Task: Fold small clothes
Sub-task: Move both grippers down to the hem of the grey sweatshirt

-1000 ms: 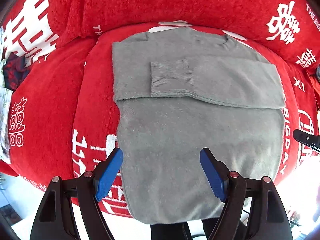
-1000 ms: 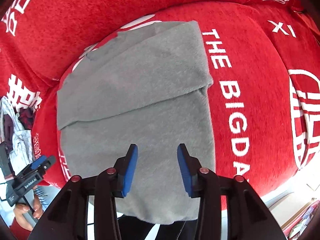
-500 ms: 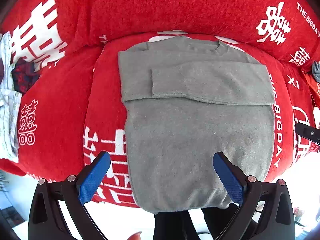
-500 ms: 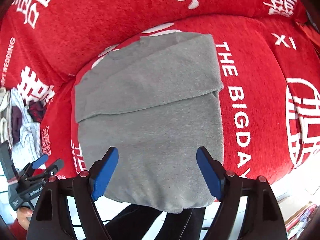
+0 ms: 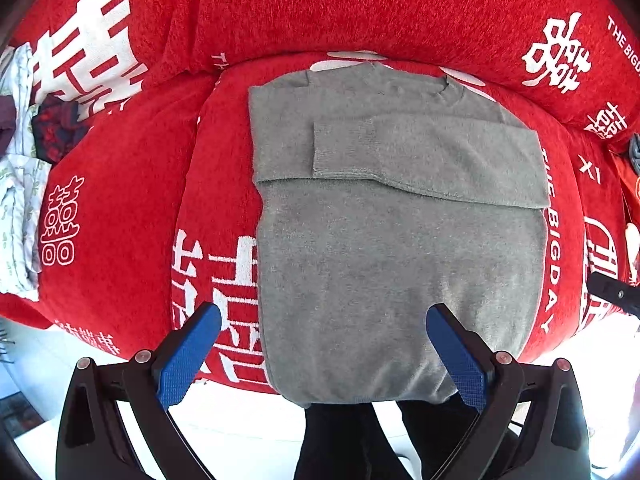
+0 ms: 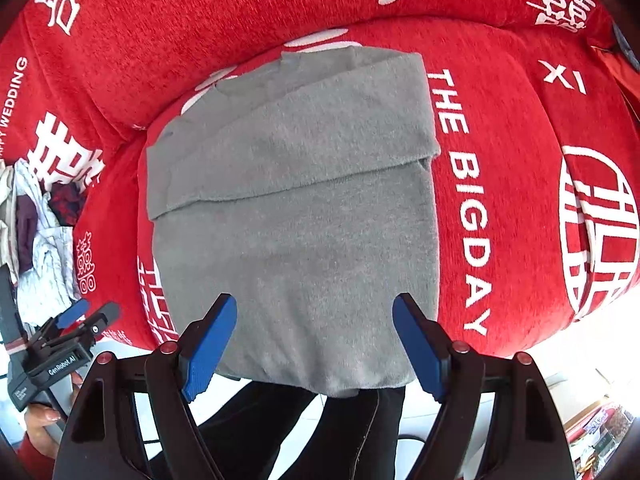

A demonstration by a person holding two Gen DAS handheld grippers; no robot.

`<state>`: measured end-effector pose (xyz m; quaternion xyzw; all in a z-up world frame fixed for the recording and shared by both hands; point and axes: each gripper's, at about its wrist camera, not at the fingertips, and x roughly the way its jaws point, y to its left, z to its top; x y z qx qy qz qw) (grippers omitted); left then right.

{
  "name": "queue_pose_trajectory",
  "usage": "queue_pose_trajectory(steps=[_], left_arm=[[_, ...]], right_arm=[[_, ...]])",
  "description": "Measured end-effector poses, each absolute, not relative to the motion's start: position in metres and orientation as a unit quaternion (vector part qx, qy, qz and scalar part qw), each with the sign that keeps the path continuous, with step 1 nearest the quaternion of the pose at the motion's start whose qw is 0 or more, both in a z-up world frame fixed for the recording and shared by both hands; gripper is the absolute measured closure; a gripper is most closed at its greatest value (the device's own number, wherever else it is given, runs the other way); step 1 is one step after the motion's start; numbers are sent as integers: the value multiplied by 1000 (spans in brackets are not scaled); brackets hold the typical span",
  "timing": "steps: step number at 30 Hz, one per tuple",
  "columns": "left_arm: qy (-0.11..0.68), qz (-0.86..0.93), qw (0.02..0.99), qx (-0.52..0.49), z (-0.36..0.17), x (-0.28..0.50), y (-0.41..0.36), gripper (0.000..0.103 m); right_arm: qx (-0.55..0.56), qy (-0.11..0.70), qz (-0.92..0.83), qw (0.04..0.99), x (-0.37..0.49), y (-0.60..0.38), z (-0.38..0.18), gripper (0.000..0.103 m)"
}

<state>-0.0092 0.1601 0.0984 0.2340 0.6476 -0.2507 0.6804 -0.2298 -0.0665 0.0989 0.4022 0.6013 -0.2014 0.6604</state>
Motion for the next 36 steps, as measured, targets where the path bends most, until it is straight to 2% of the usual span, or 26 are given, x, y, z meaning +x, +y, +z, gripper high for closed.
queue_pose_trajectory(steps=[18,36], left_arm=[[649,-203,695,234,107,-43,154,0],[662,-172,702,199,104,-78,203,0]], right_arm=[[399,629,-143,651,-252,-83,93,20],[393,637,-119,652,-262,-75,86,20]])
